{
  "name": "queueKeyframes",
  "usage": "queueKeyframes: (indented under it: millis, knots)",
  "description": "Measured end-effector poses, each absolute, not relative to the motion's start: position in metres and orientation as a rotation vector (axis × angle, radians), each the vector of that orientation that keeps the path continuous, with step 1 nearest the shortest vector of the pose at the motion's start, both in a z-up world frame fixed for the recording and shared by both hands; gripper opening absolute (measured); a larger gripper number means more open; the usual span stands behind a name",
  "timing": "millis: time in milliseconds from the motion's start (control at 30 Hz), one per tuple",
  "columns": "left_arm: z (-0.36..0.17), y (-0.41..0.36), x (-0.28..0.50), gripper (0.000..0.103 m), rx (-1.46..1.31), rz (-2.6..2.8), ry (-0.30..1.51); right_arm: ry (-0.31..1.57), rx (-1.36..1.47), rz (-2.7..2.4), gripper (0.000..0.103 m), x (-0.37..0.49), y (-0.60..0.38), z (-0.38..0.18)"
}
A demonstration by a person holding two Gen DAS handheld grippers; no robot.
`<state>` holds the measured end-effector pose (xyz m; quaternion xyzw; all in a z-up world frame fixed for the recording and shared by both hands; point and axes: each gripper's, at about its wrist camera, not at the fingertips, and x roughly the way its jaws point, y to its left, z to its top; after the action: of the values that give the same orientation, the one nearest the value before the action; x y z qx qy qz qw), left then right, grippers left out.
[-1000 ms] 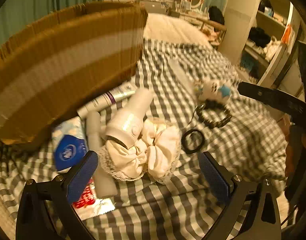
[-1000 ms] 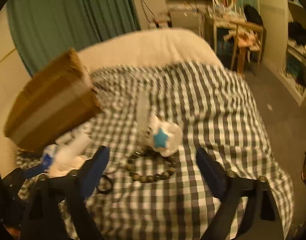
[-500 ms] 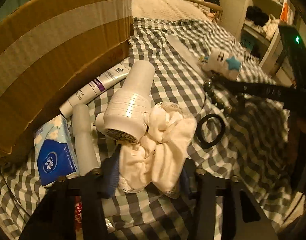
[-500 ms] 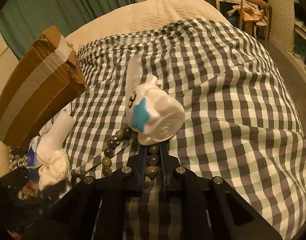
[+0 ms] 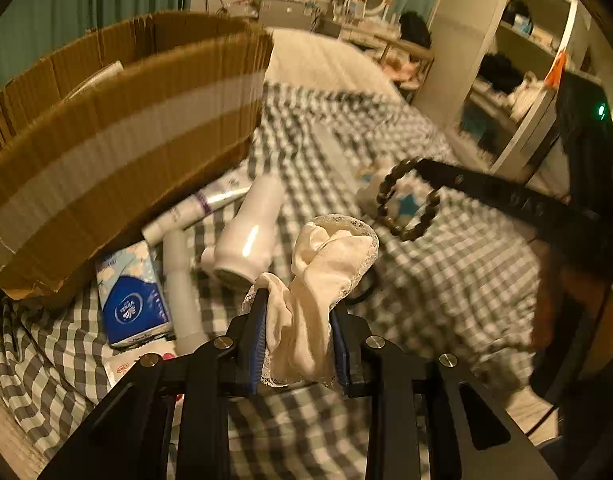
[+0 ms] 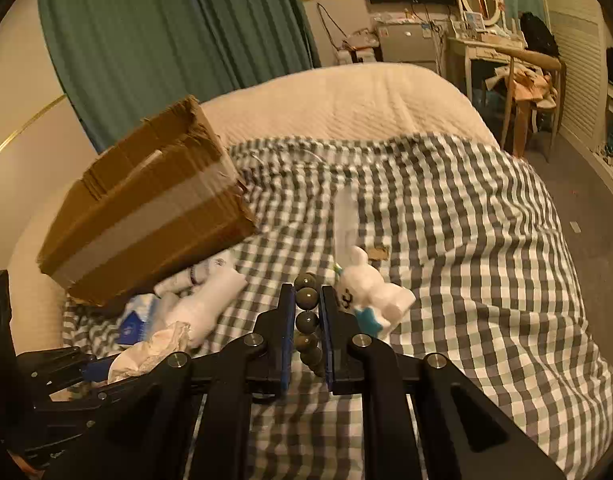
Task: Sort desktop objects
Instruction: 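Carry the cloth into the box and open left tool while right drops the bracelet in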
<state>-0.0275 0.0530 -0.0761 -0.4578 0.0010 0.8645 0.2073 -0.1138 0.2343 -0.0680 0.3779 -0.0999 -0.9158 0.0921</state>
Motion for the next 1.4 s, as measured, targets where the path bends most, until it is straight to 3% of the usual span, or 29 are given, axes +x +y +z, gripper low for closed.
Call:
queueKeyframes:
  millis: [333, 767, 967, 1133, 1167, 1200, 1233, 1267, 1300, 1400]
  knots:
    - [-0.032, 0.038, -0.044, 0.029, -1.101, 2.496, -0.086, -0.269, 0.946, -2.745, 0.011, -0.092, 0.23, -0.024]
    - [0.046, -0.052, -0.086, 0.029, -0.86, 2.672, -0.246, -0.243, 0.703, -2.683, 0.011, -0.108, 0.182, 0.07]
    - [0.03, -0.106, -0.109, 0.029, -0.932, 2.743, -0.41, -0.156, 0.652, -2.645, 0.011, -0.162, 0.128, 0.105]
    - [0.007, -0.117, -0.121, 0.029, -1.022, 2.722, -0.456, -0.158, 0.748, -2.611, 0.011, -0.201, 0.09, 0.094]
    - [0.002, -0.118, -0.122, 0.034, -1.045, 2.726, -0.475, -0.154, 0.768, -2.617, 0.011, -0.205, 0.084, 0.09]
    - [-0.001, -0.119, -0.123, 0.049, -1.061, 2.726, -0.487, -0.155, 0.78, -2.629, 0.016, -0.209, 0.079, 0.085]
    - [-0.003, -0.12, -0.122, 0.059, -1.071, 2.722, -0.503, -0.16, 0.797, -2.637, 0.036, -0.21, 0.075, 0.081]
    - [-0.005, -0.123, -0.122, 0.078, -1.08, 2.714, -0.536, -0.159, 0.815, -2.641, 0.047, -0.212, 0.074, 0.079]
    - [-0.006, -0.125, -0.121, 0.084, -1.084, 2.71, -0.558, -0.16, 0.816, -2.649, 0.06, -0.211, 0.074, 0.078]
    - [-0.004, -0.128, -0.12, 0.09, -1.081, 2.694, -0.608, -0.187, 0.793, -2.663, 0.061, -0.199, 0.081, 0.081]
